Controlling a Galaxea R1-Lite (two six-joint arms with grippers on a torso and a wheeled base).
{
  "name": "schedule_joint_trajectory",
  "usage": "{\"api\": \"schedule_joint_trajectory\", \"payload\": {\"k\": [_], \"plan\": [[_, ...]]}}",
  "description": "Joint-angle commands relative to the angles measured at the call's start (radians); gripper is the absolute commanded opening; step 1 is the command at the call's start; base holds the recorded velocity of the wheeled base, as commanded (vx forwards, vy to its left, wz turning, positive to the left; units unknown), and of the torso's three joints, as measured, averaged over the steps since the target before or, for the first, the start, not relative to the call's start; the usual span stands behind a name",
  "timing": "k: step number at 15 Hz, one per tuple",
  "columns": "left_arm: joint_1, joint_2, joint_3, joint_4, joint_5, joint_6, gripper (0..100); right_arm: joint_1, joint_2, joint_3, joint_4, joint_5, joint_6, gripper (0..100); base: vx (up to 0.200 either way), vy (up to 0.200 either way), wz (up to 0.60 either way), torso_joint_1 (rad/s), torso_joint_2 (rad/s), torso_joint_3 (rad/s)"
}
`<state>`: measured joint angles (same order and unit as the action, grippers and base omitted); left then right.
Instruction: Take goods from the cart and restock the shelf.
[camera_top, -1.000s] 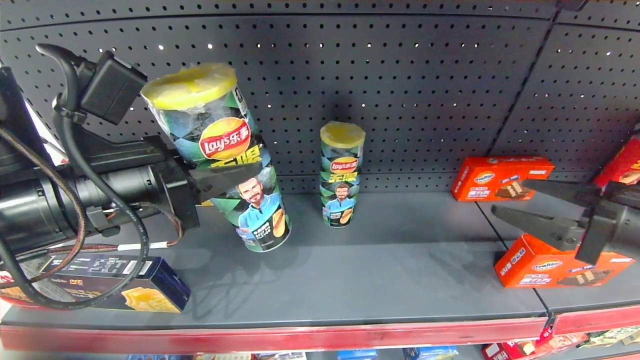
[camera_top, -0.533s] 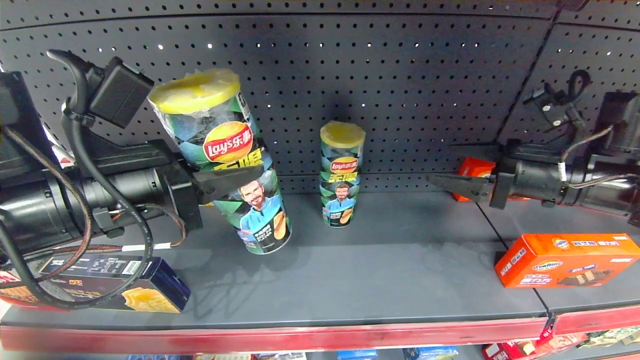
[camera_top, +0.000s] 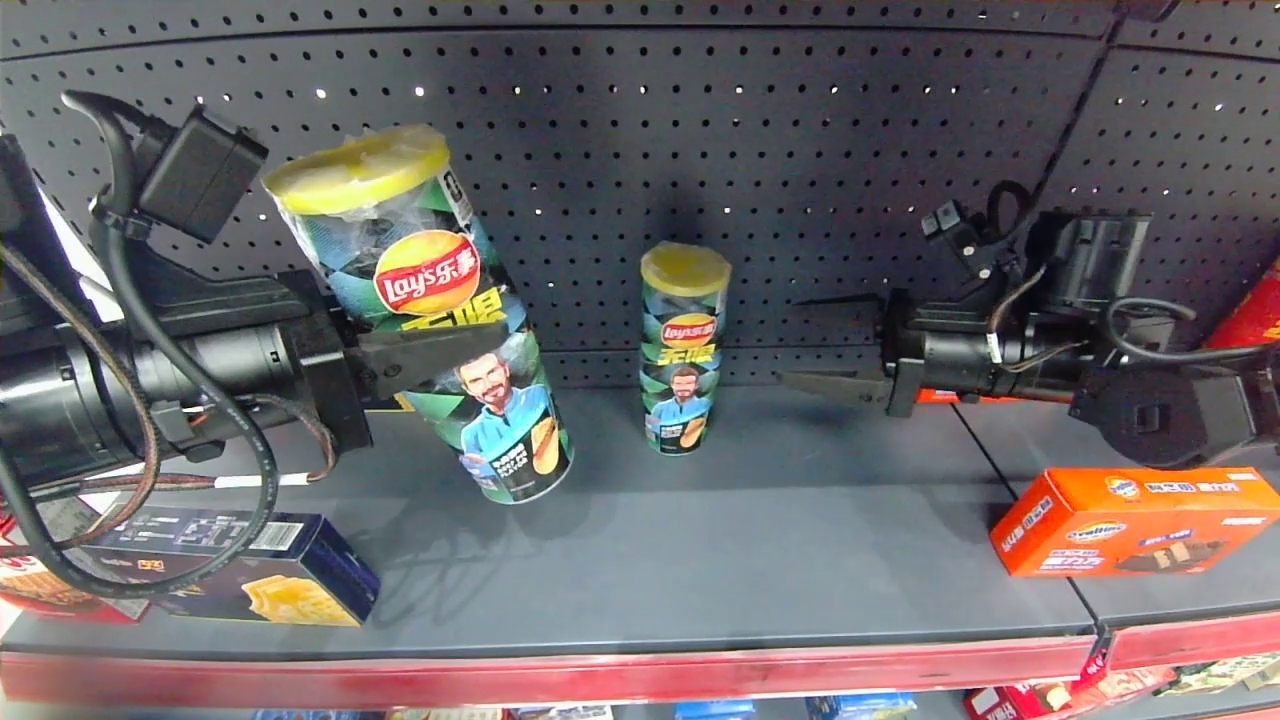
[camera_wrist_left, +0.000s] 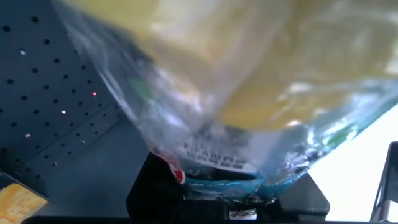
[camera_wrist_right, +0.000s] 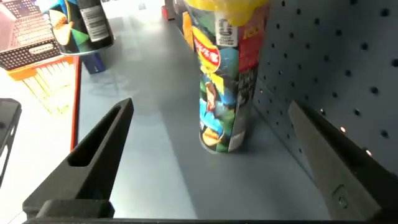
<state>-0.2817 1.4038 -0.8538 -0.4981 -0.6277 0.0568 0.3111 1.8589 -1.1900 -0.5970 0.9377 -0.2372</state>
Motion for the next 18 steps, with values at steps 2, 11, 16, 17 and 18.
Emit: {"api": "schedule_joint_trajectory", "payload": {"k": [2, 11, 16, 17, 18], "plan": [[0.015, 0.012, -0.002, -0.005, -0.001, 0.000, 0, 0.034, 0.105, -0.094, 0.002, 0.001, 0.003, 100, 0.000, 0.000, 0.00, 0.000, 0.00, 0.000], [0.029, 0.026, 0.002, -0.007, -0.006, 0.000, 0, 0.065, 0.307, -0.287, 0.005, 0.036, 0.010, 100, 0.000, 0.000, 0.00, 0.000, 0.00, 0.000], [0.030, 0.035, 0.007, -0.008, -0.003, 0.000, 0, 0.106, 0.388, -0.382, -0.001, 0.036, 0.019, 100, 0.000, 0.000, 0.00, 0.000, 0.00, 0.000], [0.030, 0.035, 0.007, -0.008, -0.003, 0.000, 0, 0.108, 0.390, -0.384, -0.001, 0.036, 0.019, 100, 0.000, 0.000, 0.00, 0.000, 0.00, 0.000], [0.032, 0.034, 0.015, -0.008, -0.003, 0.000, 0, 0.120, 0.407, -0.402, -0.001, 0.033, 0.021, 100, 0.000, 0.000, 0.00, 0.000, 0.00, 0.000]]}}
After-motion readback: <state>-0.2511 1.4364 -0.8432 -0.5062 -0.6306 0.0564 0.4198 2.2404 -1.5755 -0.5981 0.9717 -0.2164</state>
